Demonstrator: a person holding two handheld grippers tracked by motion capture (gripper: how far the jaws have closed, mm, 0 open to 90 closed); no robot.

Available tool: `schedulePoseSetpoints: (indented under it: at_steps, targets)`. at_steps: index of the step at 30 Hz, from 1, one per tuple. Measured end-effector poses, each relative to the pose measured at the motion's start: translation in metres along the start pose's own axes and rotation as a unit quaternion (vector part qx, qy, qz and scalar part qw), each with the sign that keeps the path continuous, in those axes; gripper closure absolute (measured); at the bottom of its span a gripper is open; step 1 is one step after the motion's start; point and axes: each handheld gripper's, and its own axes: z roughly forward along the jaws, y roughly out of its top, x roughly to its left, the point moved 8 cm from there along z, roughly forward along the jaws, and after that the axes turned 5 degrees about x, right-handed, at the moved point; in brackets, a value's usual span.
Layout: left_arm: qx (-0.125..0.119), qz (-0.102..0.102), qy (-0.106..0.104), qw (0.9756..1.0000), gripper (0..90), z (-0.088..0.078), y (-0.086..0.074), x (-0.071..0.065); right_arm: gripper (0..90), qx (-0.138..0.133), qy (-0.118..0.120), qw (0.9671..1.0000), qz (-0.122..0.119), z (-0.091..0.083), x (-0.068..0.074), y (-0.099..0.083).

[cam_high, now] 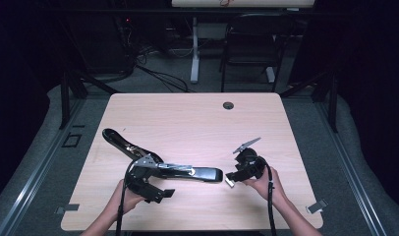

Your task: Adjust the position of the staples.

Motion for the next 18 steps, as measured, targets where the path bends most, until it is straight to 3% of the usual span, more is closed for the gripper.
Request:
schedulePoseSetpoints:
  at_steps: [5,8,9,14,18]
  targets:
    - [0.000,0.002,0.000,1.0000,0.1,-0.001,0.002,0.001,61.1,0.025,-0.018,0.9994,-0.012,0.010,0.008,0.000]
    - [0.002,-0.001,-0.002,1.0000,0.1,0.000,0.001,0.001,64.8,0.036,-0.031,0.9988,-0.010,0.013,0.007,-0.001]
    - [0.002,-0.005,-0.004,1.0000,0.1,0.000,0.001,0.001,66.6,0.051,-0.034,0.9981,-0.005,0.016,0.006,-0.003]
    - [0.002,-0.003,-0.007,1.0000,0.1,-0.003,-0.001,-0.002,68.4,0.046,-0.045,0.9979,0.001,0.018,0.007,-0.002]
    - [0.006,-0.008,-0.005,0.9999,0.1,-0.005,-0.006,0.000,68.3,0.043,-0.035,0.9984,0.008,0.023,0.012,-0.001]
